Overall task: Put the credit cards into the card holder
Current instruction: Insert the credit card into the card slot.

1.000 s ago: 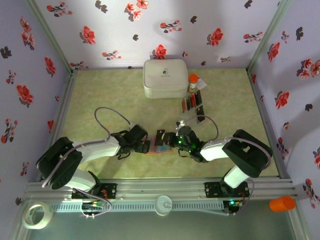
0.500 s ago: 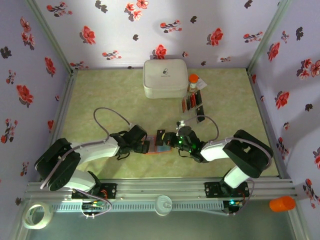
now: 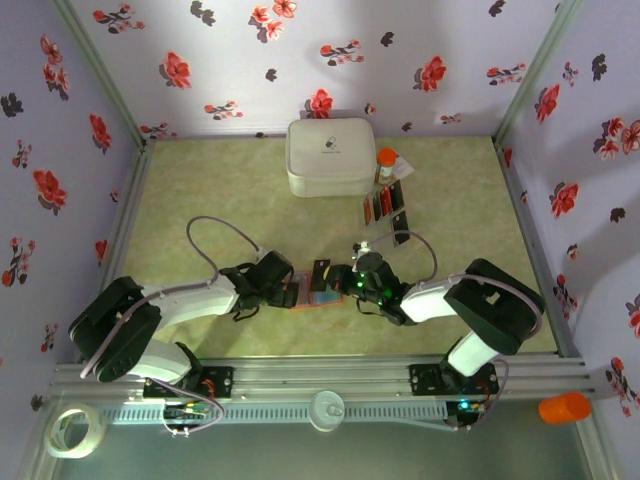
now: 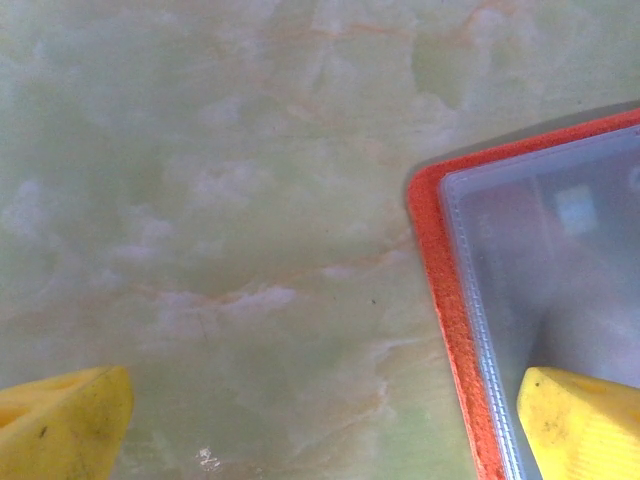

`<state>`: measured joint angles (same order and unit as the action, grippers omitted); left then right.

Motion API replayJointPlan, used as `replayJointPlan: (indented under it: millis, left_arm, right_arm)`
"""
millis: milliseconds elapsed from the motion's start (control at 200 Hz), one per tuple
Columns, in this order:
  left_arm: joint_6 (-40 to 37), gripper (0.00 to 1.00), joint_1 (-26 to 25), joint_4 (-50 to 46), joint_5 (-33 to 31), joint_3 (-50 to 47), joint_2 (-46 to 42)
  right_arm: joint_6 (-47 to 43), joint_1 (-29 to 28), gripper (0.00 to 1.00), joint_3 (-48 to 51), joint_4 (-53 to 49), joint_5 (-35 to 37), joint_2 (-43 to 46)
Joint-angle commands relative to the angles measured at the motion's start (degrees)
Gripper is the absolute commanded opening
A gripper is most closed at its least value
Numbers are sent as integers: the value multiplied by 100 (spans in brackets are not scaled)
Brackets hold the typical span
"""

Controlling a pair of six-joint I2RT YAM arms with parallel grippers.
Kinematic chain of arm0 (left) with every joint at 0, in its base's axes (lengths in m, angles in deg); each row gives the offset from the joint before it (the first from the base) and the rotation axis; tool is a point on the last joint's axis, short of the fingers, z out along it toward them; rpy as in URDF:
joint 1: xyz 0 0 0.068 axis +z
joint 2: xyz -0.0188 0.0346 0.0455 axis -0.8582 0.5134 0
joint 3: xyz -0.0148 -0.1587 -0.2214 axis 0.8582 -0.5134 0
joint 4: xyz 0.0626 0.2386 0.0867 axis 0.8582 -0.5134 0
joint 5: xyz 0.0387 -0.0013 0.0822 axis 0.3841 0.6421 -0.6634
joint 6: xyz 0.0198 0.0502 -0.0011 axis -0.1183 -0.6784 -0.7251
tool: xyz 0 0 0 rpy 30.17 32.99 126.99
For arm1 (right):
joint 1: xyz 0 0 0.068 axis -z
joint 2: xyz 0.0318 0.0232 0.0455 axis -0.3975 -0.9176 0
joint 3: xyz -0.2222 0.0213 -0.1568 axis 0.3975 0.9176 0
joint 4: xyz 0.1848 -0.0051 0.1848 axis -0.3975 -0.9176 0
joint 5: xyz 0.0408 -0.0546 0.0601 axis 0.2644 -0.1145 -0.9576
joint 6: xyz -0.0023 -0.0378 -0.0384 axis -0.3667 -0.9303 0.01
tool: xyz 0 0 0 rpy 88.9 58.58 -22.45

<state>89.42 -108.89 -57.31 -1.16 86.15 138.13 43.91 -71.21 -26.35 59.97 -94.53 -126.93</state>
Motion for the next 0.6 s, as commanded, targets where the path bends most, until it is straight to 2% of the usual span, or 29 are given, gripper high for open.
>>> replayJointPlan:
  millis: [0,220,595]
  left_arm:
    - [111,100,-49,-165,-112,-121,-40]
    - [121,100,-49,-154,-112,-149,-44]
    - [123,99,-58,-140,-124,-167,-57]
  right_arm:
    - [12,-54,0,-23,131,-34,18]
    - [-31,-40,0,-51,43,44,175]
    - [-32,-39,0,-116,162,-12,-70]
